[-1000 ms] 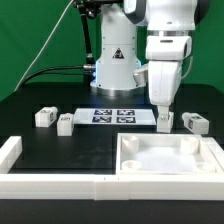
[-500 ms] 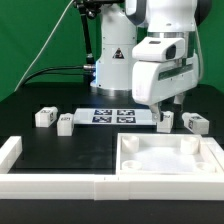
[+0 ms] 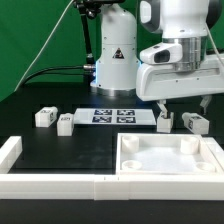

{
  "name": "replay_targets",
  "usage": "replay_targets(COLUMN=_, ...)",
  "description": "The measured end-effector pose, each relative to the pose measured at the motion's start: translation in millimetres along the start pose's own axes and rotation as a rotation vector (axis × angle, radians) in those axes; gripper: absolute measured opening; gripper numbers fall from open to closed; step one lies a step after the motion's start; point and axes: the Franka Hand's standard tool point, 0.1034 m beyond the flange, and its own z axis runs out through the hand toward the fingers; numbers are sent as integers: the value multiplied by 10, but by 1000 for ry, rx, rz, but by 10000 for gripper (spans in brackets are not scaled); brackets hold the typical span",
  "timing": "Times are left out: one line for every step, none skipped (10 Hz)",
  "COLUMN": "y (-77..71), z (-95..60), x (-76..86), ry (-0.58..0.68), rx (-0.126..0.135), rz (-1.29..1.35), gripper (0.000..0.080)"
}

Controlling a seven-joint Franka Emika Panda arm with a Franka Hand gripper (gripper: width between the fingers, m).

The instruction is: Assemble one leg

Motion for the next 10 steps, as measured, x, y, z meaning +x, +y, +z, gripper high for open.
replay_targets(y=-93, z=-4, x=-10, ry=1, rx=2, rz=-17, gripper=649)
replay_targets(y=-143, z=-5, x=-11, ry=2, rx=4, rz=-36, gripper=649)
replay_targets(y=-131, z=1, x=-12, ry=-5, rx=3, rz=-61, gripper=649)
replay_targets(y=-126, z=3, x=-17, ry=-28, rx=0, rz=-60, gripper=649)
replay_targets(y=-126, z=5, x=-22, ry=-32, rx=-1, rz=-61, gripper=649)
replay_targets(y=-103, z=17, x=-87, ry=-126, rx=-15, rz=-66, gripper=649)
replay_targets(y=-96, z=0, x=-80, ry=-210, rx=-26, rz=-70, gripper=649)
replay_targets(y=-98, z=-11, x=-87, ry=-307, rx=-36, rz=-69, gripper=649)
replay_targets(y=-142, z=7, x=-83, ry=-363, rx=-45, rz=-53, gripper=649)
replay_targets(y=-168, z=2, x=-179, ry=-472, rx=-63, rz=-49, gripper=649)
